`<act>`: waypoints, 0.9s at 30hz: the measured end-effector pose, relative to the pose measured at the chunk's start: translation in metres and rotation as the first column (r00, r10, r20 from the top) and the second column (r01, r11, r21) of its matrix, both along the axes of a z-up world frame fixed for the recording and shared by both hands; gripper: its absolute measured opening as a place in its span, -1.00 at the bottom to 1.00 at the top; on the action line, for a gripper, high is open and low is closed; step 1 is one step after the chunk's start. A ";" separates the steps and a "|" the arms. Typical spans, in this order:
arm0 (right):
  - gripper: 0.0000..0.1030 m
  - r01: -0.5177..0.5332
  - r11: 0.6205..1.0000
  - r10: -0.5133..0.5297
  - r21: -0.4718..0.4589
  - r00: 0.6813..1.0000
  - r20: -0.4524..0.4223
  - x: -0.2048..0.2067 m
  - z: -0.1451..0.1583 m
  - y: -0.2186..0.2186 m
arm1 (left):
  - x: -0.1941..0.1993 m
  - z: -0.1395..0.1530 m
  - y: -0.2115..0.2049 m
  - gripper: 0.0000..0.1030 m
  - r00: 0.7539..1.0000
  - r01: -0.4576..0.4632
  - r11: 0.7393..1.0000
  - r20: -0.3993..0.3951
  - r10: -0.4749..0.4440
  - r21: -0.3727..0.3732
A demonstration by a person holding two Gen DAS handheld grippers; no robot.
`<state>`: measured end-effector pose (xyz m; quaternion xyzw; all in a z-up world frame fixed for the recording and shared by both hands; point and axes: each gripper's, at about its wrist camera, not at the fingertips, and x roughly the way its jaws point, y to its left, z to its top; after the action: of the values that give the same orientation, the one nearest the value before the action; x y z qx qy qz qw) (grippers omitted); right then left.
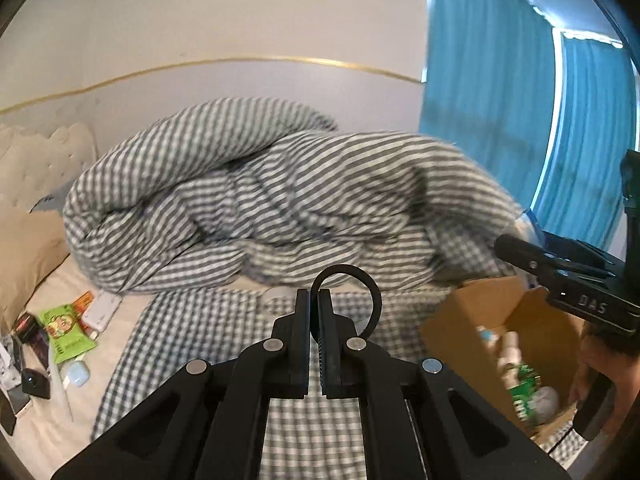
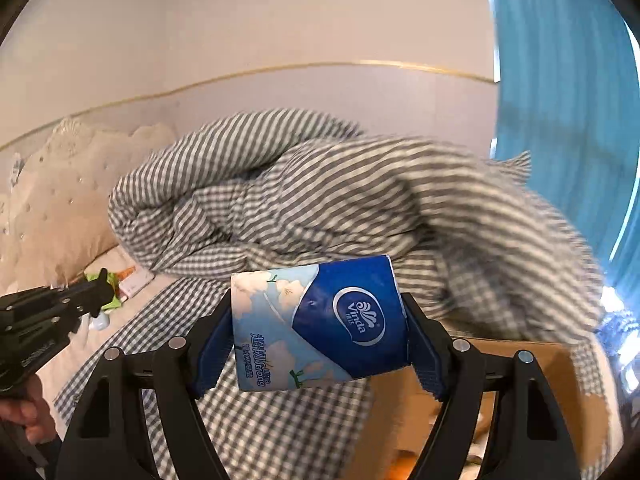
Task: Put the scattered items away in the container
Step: 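Carry the hair tie and blue tissue pack to the box and release both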
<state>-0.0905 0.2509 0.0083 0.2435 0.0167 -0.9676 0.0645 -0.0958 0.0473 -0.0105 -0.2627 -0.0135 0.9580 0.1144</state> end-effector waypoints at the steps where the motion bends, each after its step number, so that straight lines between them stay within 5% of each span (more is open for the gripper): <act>1: 0.48 0.018 1.000 -0.018 -0.002 1.000 -0.011 0.010 0.006 0.011 | 0.003 0.003 0.008 -0.95 1.000 0.010 1.000 -0.006 -0.010 0.002; 11: 0.48 0.215 0.976 -0.216 -0.029 0.976 -0.028 0.082 0.021 0.121 | 0.024 0.017 0.107 -0.95 0.988 0.147 0.989 -0.043 -0.146 0.004; 27: 0.48 0.305 0.952 -0.300 -0.015 0.942 0.153 0.085 -0.061 0.183 | 0.035 0.008 0.180 -0.95 0.970 0.242 0.970 -0.013 -0.242 -0.021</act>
<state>-0.0054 0.4335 -0.0527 0.3133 -0.0444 -0.9453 -0.0790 -0.0613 0.2273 -0.0027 -0.2562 0.0287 0.9389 0.2279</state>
